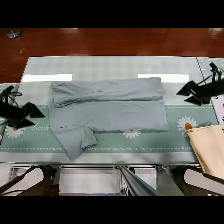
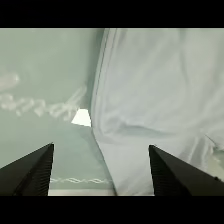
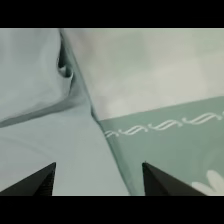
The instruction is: Fold the shirts.
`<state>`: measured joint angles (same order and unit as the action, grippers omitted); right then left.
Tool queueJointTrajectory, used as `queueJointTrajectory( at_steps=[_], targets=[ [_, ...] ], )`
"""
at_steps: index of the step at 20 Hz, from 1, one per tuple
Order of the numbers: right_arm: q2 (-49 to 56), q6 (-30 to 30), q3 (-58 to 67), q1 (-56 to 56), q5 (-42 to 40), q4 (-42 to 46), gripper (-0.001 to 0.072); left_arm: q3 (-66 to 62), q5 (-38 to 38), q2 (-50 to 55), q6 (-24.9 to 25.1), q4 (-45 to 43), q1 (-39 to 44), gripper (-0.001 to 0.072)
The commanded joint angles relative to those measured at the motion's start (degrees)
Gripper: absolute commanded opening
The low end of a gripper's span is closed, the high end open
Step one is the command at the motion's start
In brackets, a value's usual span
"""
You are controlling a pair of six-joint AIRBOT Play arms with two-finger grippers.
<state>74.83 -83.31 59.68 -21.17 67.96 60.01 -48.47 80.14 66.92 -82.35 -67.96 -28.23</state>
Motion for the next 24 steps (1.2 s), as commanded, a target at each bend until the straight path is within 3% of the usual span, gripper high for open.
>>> queueJointTrajectory(
  at_steps=[1,3,6,9,12,17,18,19,20,24],
  targets=[
    [-15.7,10.9,-24.7,-1.8,-11.5,-20.8,0.0617,16.3,-3.9,-10.1,2.2,8.2,-6.2,0.0704],
    [-20.3,14.2,-32.2,-1.7,-10.6,-26.5,0.0616,21.7,-6.1,-12.0,2.2,8.8,-6.0,0.0704],
    [-21.6,15.1,-35.9,-1.7,-7.8,-26.5,0.0616,26.0,-8.7,-12.0,5.2,15.4,-6.0,0.0704],
    [-21.6,15.5,-36.2,-1.7,-6.3,-26.5,0.0616,27.8,-10.8,-12.0,6.1,16.2,-6.0,0.0704],
    [-21.6,14.8,-36.2,-1.7,-6.5,-26.6,0.0615,30.4,-12.4,-11.6,11.6,22.4,-5.6,0.0703],
    [-21.5,13.2,-36.2,-1.9,-7.1,-26.5,0.0616,33.0,-17.6,-9.4,14.2,25.9,2.4,0.0697],
    [-21.5,13.0,-35.9,-1.9,-7.0,-26.3,0.0615,33.0,-18.8,-9.4,14.2,27.0,3.7,0.0591],
    [-21.5,12.7,-35.2,-2.4,-6.6,-25.6,0.0616,32.9,-19.6,-9.4,14.2,28.0,4.5,0.0332],
    [-21.6,12.1,-34.0,-3.7,-5.7,-24.2,0.0616,32.7,-19.6,-9.4,14.4,28.4,4.8,0.0015],
    [-21.6,4.6,-30.1,-12.3,0.2,-5.5,0.0616,30.1,-16.4,-9.5,16.8,28.4,4.7,0.0021]
  ],
)
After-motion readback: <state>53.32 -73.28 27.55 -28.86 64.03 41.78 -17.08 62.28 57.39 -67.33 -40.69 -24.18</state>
